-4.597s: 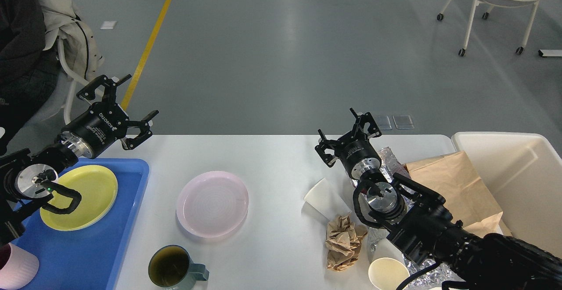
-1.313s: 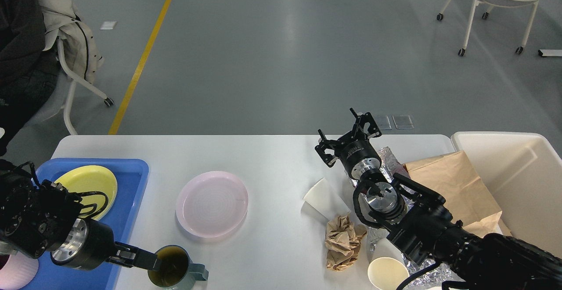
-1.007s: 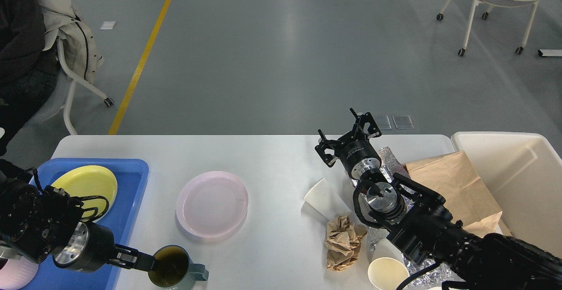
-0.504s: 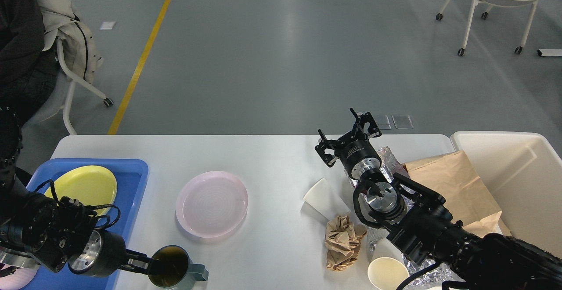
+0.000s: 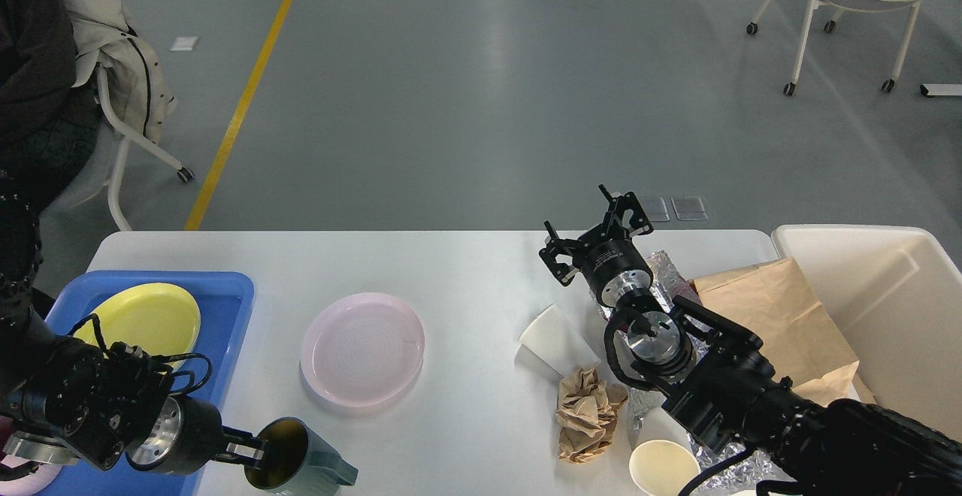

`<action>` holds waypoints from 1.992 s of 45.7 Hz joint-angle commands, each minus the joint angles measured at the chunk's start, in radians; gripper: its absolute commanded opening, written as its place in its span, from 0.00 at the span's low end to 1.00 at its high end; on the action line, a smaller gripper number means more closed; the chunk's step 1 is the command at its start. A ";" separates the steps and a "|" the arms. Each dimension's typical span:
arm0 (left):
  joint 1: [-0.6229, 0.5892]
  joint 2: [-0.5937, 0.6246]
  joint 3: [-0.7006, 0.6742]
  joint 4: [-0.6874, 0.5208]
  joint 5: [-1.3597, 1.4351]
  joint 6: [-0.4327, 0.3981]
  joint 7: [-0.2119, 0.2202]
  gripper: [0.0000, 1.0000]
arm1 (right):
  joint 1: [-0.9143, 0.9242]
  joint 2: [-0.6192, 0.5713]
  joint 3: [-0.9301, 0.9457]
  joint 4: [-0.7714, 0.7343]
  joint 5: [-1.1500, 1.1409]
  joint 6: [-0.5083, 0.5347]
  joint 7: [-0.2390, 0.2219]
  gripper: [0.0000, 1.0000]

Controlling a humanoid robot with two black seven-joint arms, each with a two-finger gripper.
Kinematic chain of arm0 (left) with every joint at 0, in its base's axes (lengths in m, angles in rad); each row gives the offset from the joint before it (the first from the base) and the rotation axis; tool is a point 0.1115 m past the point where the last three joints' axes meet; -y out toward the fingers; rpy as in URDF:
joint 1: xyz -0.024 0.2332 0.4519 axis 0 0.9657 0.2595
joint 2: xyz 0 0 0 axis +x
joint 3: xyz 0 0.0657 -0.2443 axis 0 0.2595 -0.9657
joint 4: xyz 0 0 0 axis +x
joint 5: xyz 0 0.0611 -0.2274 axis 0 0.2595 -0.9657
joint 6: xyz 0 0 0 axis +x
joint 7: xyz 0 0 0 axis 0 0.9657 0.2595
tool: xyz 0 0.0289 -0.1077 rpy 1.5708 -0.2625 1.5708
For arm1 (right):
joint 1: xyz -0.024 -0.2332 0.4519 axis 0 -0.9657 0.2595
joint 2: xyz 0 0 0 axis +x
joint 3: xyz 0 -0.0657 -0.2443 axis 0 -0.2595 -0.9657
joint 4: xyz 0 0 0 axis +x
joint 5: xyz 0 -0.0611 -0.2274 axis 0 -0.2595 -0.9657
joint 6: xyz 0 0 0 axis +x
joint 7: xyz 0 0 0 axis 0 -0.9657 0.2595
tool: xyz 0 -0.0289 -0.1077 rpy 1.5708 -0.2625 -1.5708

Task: Tidy desktop
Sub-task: 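Lift the teal mug with the left gripper and set it on the blue tray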

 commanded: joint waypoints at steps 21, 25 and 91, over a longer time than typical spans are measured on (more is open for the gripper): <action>-0.484 0.214 0.221 -0.132 0.184 -0.255 -0.203 0.00 | 0.000 0.000 0.000 0.000 0.000 0.000 0.000 1.00; -0.523 0.272 0.311 -0.121 0.290 -0.256 -0.224 0.00 | 0.000 0.000 0.000 0.000 0.000 0.000 0.000 1.00; 0.068 0.483 0.025 0.469 0.320 -0.265 -0.223 0.58 | 0.000 0.000 0.000 0.000 0.000 0.000 0.000 1.00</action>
